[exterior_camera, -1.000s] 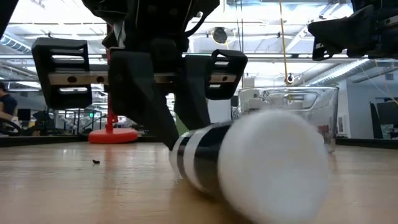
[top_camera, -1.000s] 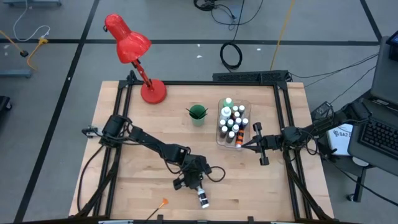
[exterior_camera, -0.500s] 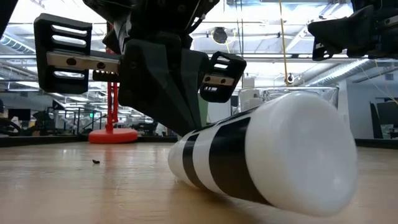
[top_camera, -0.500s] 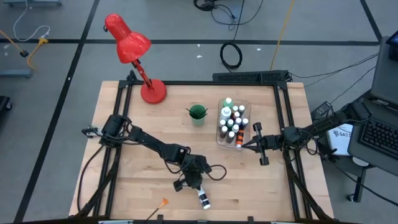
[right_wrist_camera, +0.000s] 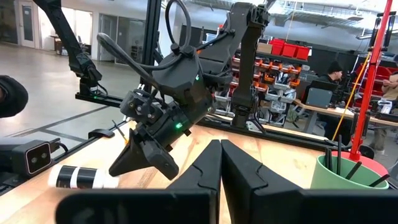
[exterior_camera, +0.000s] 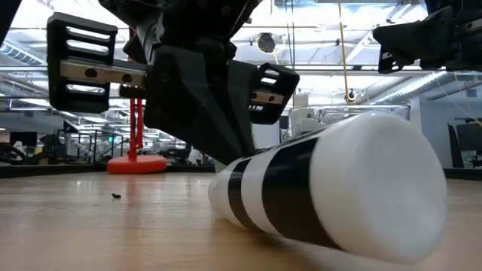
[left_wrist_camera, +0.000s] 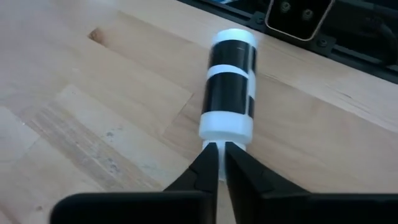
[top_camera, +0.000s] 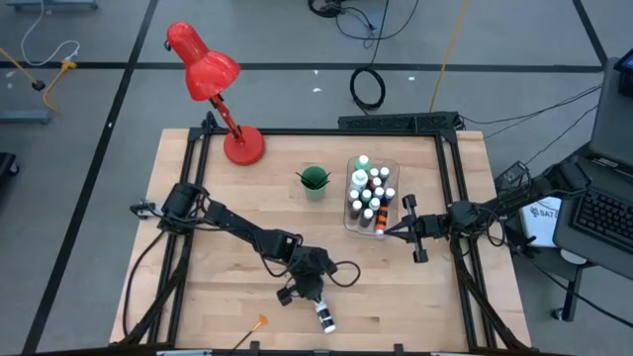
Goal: Pick & Place Paint Supplies
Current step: Put the white paint bottle into the transparent bin
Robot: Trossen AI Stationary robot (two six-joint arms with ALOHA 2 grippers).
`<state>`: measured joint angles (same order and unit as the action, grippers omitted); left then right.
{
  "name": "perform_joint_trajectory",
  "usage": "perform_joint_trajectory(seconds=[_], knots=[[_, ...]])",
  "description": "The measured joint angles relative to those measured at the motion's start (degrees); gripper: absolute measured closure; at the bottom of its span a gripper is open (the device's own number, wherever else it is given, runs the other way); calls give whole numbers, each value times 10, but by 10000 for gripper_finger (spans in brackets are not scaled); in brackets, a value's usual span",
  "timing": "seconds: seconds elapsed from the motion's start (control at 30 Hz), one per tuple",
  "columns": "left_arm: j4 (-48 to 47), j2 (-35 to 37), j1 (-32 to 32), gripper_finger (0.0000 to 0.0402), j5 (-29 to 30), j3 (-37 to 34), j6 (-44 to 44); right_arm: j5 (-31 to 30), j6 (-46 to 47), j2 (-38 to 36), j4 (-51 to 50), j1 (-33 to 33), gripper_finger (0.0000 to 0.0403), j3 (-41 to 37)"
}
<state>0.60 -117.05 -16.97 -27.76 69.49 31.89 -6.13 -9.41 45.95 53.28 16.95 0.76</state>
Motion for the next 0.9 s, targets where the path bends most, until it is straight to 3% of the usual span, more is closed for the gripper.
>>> perform_joint_trajectory(seconds=[0.47, 0.77, 0.9], knots=[[-31, 8, 6, 193, 12, -1, -25, 0, 8, 0, 0, 0, 399, 0], [-59, 16, -10, 173, 64, -1, -30, 0, 8, 0, 0, 0, 399, 0], [-70, 31, -11, 172, 84, -1, -81, 0, 13, 0, 0, 0, 399, 0]])
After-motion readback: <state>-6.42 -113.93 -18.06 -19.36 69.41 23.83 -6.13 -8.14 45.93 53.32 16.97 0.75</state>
